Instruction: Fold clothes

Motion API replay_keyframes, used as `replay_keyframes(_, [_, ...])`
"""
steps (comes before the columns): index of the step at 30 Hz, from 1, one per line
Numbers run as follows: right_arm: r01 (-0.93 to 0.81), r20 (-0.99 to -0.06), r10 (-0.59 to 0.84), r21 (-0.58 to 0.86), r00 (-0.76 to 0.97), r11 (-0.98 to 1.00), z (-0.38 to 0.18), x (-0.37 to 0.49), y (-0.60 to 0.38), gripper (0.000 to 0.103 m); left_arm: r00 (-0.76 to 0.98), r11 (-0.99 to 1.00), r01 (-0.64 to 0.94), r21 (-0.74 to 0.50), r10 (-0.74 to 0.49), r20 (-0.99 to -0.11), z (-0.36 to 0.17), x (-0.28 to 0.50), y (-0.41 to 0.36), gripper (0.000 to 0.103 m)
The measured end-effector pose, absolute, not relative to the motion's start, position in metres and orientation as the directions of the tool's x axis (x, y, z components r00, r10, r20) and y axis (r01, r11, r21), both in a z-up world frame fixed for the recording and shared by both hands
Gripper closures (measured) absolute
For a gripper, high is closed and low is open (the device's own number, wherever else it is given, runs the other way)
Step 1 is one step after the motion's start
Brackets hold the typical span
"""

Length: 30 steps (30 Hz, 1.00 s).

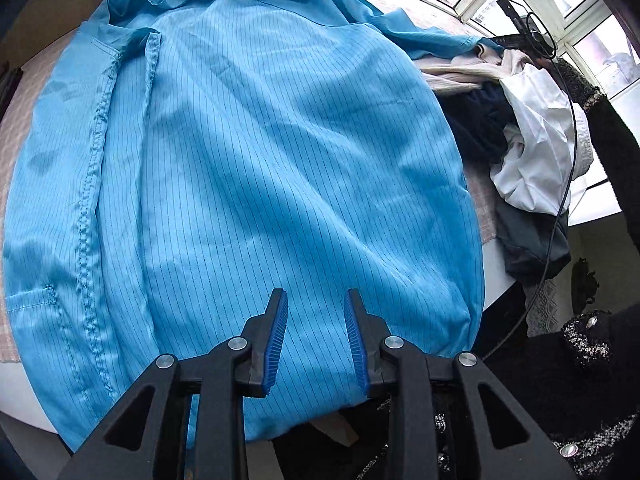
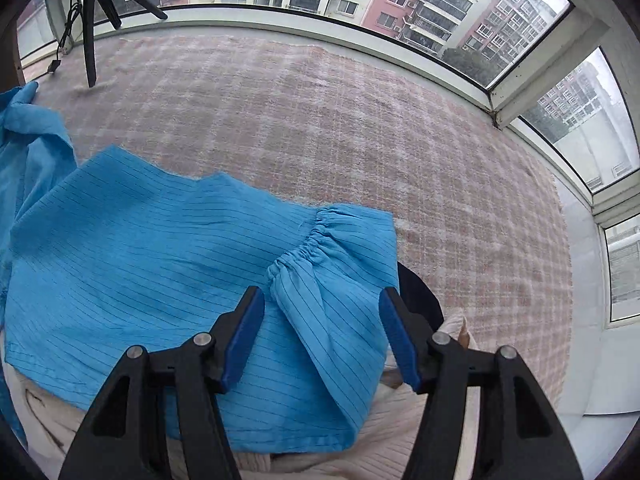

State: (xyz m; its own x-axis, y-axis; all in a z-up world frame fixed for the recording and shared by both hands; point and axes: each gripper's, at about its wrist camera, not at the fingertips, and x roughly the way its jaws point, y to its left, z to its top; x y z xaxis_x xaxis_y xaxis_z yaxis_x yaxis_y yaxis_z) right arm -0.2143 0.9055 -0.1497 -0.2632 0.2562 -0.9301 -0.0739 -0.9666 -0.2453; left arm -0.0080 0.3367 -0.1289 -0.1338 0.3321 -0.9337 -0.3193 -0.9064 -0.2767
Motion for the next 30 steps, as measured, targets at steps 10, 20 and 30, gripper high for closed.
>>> replay_keyframes(10, [-0.316,-0.755,0.141,0.091,-0.64,-0.944,-0.017,-0.168,0.924,0.1,-0.204,-0.922,-0.292,-0.253,0.319,-0.926,-0.114,0.007,0.301,0.075])
replay_keyframes(20, [0.506,-0.476,-0.545,0.222,-0.69,-0.834,0.149,-0.048,0.589,0.099,-0.357,-0.936,-0.25,-0.247,0.326,-0.875,-0.086,0.068,0.241,0.075])
replay_keyframes(30, [0.743,-0.821,-0.56,0.306,-0.11,-0.595,-0.061,0.07,0.401,0.09,-0.39,-0.953,-0.218,-0.208,0.281,-0.877,-0.092,0.145,0.21,0.074])
